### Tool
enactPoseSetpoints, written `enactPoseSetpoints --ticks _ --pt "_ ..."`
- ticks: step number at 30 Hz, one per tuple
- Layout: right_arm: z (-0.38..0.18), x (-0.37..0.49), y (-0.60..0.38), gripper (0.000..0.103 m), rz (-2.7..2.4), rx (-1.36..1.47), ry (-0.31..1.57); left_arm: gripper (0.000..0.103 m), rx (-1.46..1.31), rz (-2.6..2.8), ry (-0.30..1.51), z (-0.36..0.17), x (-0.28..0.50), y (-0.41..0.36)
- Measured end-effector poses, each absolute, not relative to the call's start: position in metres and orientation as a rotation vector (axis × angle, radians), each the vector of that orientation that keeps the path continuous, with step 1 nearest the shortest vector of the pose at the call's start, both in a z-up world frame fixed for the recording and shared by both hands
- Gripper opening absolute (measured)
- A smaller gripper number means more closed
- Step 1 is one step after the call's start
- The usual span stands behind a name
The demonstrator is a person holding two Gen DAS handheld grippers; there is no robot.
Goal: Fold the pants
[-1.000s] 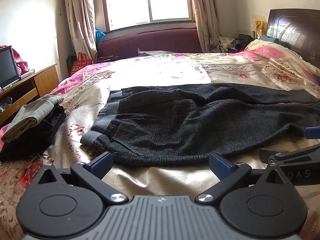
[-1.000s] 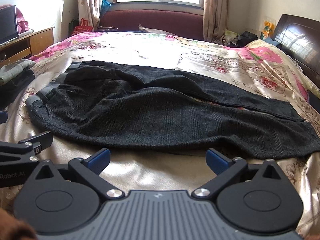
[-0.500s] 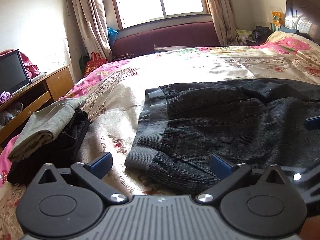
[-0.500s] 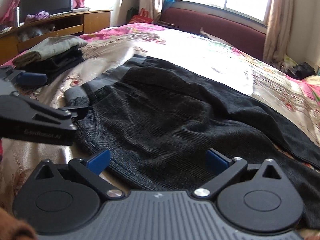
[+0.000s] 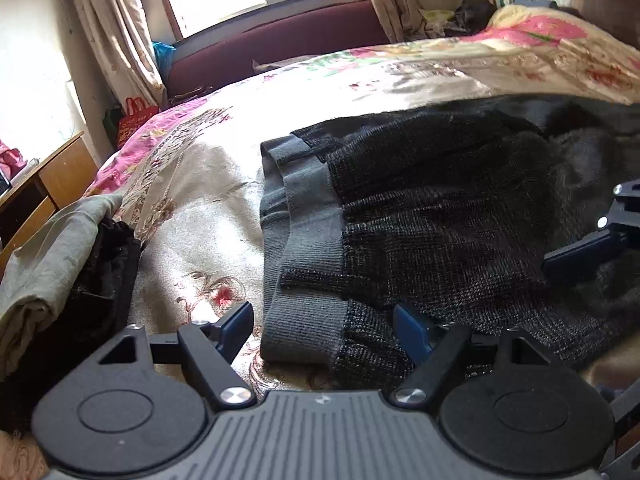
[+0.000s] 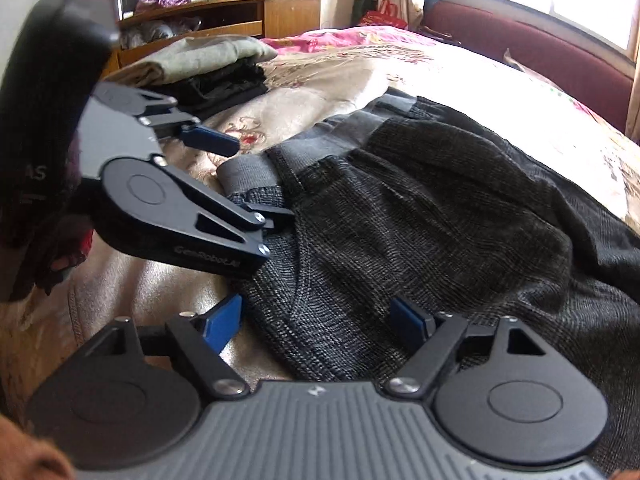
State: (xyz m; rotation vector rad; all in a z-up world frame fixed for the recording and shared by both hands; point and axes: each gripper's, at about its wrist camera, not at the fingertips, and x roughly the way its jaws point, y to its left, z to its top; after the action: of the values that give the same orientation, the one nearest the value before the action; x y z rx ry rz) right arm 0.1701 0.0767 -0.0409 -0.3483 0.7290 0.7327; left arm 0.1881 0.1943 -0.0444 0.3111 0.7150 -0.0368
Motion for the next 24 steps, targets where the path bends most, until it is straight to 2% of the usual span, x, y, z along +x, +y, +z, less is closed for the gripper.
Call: enactPoseSetpoints --ticks 1,3,5,7,11,13,18,22,24 --pt "-0.042 0.171 0.078 0.071 0.732 -0.348 0.733 0.091 0.325 -0.044 0.721 -0.046 0.19 0.194" --pt "-0.041 0.17 0.079 0.064 0.721 -0.348 0.738 0.084 0.317 -0.063 0.735 -0.044 0.19 0.195" --pt "-0.039 0.17 0.08 0.038 0.751 -0.341 0.751 0.075 0.298 -0.065 0.754 -0.042 0.188 0.197" --pt "-0.036 0.169 0.084 0.026 0.76 -0.334 0.766 0.069 0.31 -0.063 0.757 -0.04 0.185 0.196" --pt "-0.028 0.155 0.088 0.024 0.747 -0.324 0.76 0.058 0.3 -0.059 0.727 -0.03 0.17 0.198" --pt "-0.023 0.147 0.09 0.022 0.764 -0.293 0.771 0.056 0.301 -0.053 0.728 -0.026 0.16 0.202" --pt "-0.022 0.121 0.112 0.022 0.853 -0.313 0.761 0.056 0.34 0.001 0.752 -0.023 0.133 0.22" --pt "-0.02 0.109 0.127 0.034 0.895 -0.325 0.77 0.058 0.355 0.03 0.767 -0.023 0.115 0.232" --pt "-0.013 0.106 0.12 0.032 0.894 -0.284 0.762 0.061 0.344 0.036 0.761 -0.019 0.108 0.232"
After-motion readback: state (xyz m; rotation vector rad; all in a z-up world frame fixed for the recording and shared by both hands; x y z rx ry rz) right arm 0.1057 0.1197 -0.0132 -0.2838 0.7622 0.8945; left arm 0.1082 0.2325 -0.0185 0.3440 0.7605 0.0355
